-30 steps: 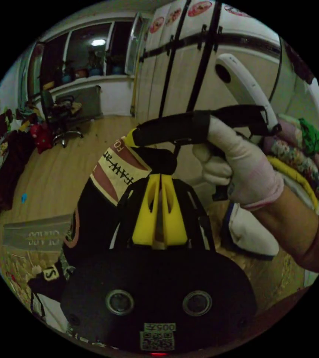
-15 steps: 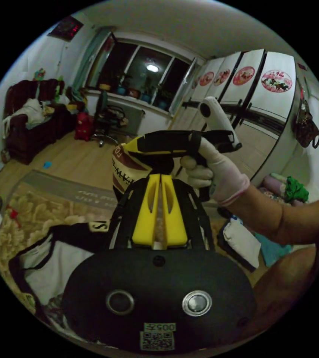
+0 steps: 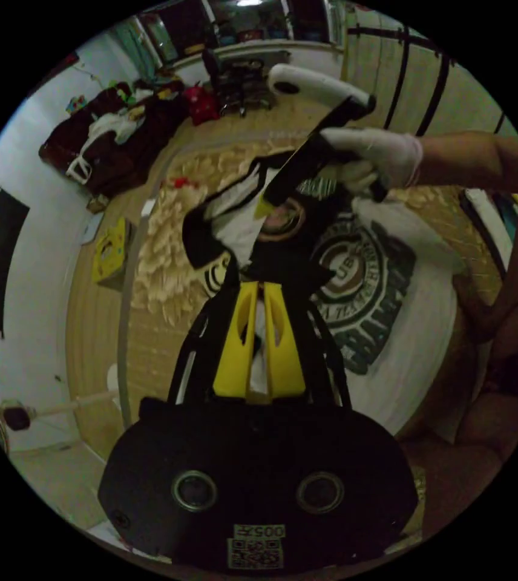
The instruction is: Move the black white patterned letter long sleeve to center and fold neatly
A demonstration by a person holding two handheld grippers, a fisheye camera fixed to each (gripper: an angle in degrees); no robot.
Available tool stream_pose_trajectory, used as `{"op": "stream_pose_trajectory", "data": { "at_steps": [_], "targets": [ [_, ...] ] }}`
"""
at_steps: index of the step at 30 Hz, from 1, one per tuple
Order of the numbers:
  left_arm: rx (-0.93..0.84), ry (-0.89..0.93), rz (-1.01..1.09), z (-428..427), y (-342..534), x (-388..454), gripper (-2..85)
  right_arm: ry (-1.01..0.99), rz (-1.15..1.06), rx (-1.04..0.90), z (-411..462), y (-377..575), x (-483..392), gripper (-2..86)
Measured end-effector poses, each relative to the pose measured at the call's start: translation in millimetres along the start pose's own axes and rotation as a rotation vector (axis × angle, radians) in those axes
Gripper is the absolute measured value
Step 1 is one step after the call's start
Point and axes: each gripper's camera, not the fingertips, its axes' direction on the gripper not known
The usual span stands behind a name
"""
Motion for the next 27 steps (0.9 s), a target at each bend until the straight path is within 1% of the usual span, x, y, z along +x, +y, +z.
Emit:
{"op": "stream_pose_trajectory", "data": {
  "at_steps": [2,4,7,8,10,12,14,15,16,17,18,20,21,22,24,26,27],
  "targets": [
    [0.009,0.029,-0.092,1,24,-30,3.3,0.029,-0.005,0.008,-11,5,10,2.9],
    [0.059,0.036,-0.147,-4,32,-54,4.1,0.189,0.016,0.055,-37,11,24,2.9],
    [0.137,0.038,-0.128,-4,27,-86,3.7,0.353,0.118,0.136,-67,9,49,2.2],
    [0.152,0.036,-0.099,-1,20,-96,3.3,0.371,0.134,0.15,-70,8,53,1.9],
    [0.14,0.054,-0.076,9,6,-111,2.5,0.431,0.166,0.137,-70,-6,66,0.5],
    [0.087,0.115,-0.114,24,-8,-133,1.6,0.495,0.168,0.09,-61,-19,72,-0.4],
    [-0.025,0.147,-0.169,47,-21,-166,0.7,0.5,0.176,0.031,-47,-34,78,-0.8],
    [-0.047,0.133,-0.18,52,-22,-174,0.6,0.447,0.181,-0.007,-37,-44,83,-0.9],
    [-0.087,0.084,-0.213,58,-22,-190,0.4,0.401,0.196,-0.036,-26,-54,89,-1.0],
    [-0.114,0.032,-0.24,62,-20,-206,0.3,0.396,0.206,-0.043,-22,-59,91,-1.1],
    [-0.124,0.019,-0.245,63,-19,-213,0.2,0.437,0.228,-0.058,-13,-69,95,-1.2],
    [-0.11,0.005,-0.287,62,-11,-242,0.1,0.496,0.22,-0.022,-8,-83,95,-1.4],
    [-0.104,-0.001,-0.302,62,-9,-249,0.1,0.554,0.241,0.018,-10,-94,95,-1.5],
    [-0.091,-0.009,-0.337,61,-4,-263,0.0,0.665,0.281,0.042,-13,-104,95,-1.5],
    [-0.071,-0.009,-0.416,59,6,-282,0.0,0.773,0.267,0.033,-14,-119,93,-1.5],
    [-0.018,0.05,-0.501,54,25,-304,0.0,0.73,0.249,0.052,-22,-124,90,-1.5],
    [-0.003,0.052,-0.515,51,30,-308,0.0,0.708,0.241,0.121,-33,-121,83,-1.4]
  ]
}}
